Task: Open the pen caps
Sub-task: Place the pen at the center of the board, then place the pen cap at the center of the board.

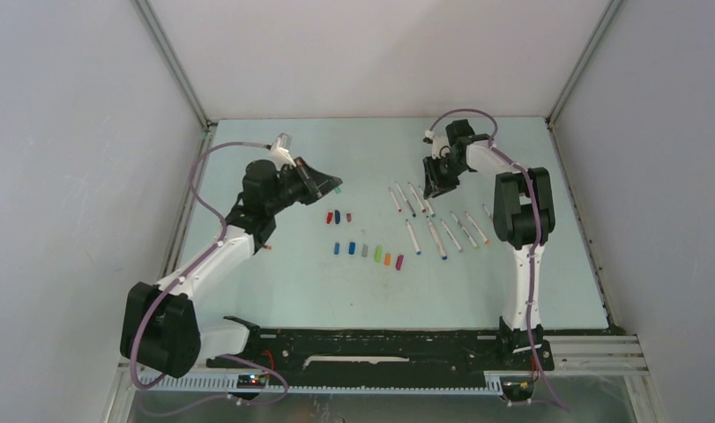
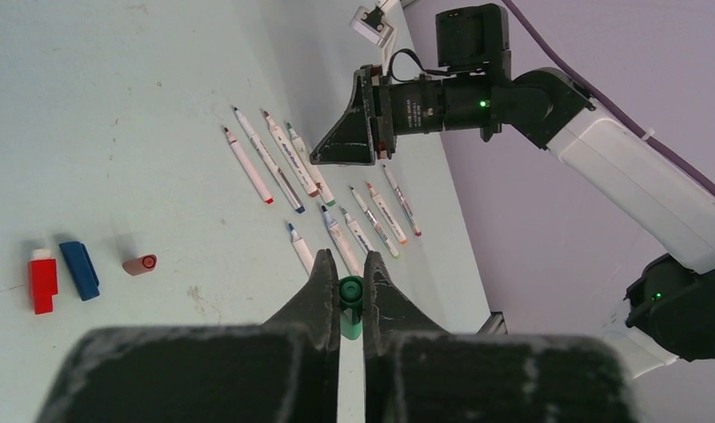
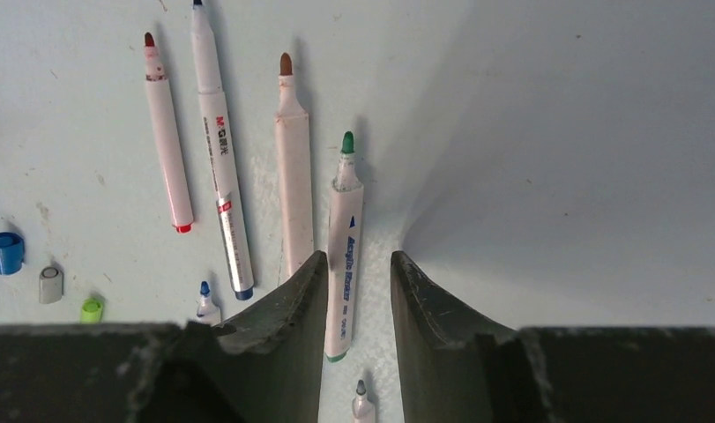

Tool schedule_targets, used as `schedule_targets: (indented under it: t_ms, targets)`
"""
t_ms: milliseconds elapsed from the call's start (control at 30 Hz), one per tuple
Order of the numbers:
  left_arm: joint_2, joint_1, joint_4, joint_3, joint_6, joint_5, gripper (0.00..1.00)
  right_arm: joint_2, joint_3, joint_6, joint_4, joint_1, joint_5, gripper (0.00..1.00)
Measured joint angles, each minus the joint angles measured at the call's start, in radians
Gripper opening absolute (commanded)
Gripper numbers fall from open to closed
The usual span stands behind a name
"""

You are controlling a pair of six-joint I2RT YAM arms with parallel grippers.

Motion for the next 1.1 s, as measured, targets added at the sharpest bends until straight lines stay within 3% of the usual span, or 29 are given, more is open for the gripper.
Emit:
schedule_targets:
  t_ms: [167,333,500,633,1100]
  targets:
    - [0.035,-0.018,0.002,0.0,0.0,0.007,0.02,-0.08,-0.063,-0.023,0.001,0.0,-0.005,0.41]
    - [0.087,-0.075,-0.025,0.005,0.006,0.001,0.06,-0.322,-0.22,-0.093,0.011,-0.003,-0.065,0.47]
    - [0.199,-0.156,-0.196,0.116,0.065,-0.063,0.09,-0.604,-0.374,-0.185,0.044,-0.024,-0.198,0.57]
    - [0.296,-0.212,-0.346,0.248,0.118,-0.161,0.12,-0.748,-0.466,-0.225,0.087,-0.071,-0.299,0.58]
    - [0.672,-0.264,-0.685,0.633,0.241,-0.392,0.2,-0.74,-0.51,-0.257,0.113,-0.137,-0.415,0.57]
